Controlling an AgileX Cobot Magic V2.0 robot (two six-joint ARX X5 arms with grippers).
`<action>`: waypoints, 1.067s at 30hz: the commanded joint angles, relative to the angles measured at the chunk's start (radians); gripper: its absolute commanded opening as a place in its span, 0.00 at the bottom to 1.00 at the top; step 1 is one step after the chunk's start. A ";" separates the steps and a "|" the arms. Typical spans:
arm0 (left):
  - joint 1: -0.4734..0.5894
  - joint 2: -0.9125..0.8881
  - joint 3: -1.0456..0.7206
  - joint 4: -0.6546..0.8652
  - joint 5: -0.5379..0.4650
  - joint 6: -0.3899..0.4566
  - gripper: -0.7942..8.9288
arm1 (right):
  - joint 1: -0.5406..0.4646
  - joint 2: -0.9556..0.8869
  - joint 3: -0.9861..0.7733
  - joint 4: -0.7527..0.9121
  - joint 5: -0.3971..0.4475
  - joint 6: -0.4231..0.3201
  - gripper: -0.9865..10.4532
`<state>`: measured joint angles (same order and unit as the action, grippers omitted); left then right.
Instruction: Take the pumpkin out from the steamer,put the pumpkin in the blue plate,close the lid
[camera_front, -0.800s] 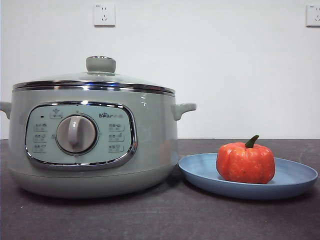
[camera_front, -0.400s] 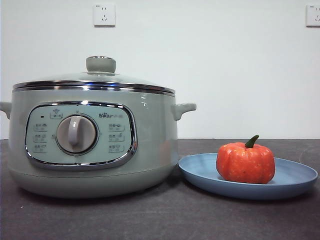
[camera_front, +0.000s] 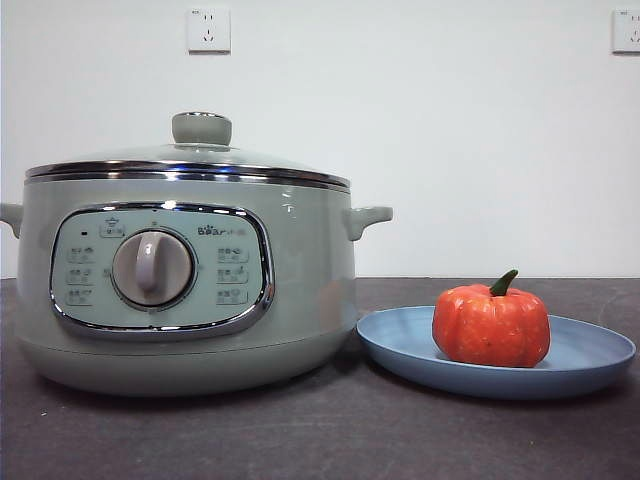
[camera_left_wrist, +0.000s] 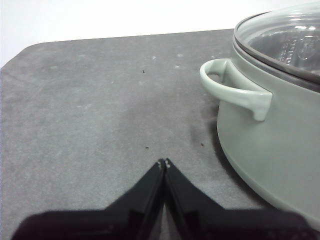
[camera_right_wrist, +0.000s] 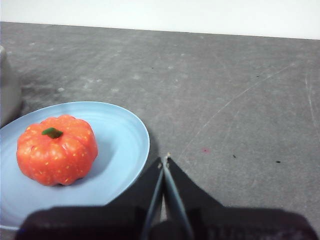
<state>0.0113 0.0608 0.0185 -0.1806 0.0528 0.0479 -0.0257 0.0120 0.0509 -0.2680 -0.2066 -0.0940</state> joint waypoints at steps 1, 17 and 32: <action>0.004 -0.003 -0.016 0.000 0.001 -0.006 0.08 | 0.002 0.001 -0.010 0.002 0.003 -0.001 0.09; 0.004 -0.003 -0.016 0.000 0.001 -0.007 0.08 | 0.002 0.001 -0.010 0.002 0.003 -0.001 0.09; 0.004 -0.003 -0.016 0.000 0.001 -0.007 0.08 | 0.002 0.001 -0.010 0.002 0.003 -0.001 0.09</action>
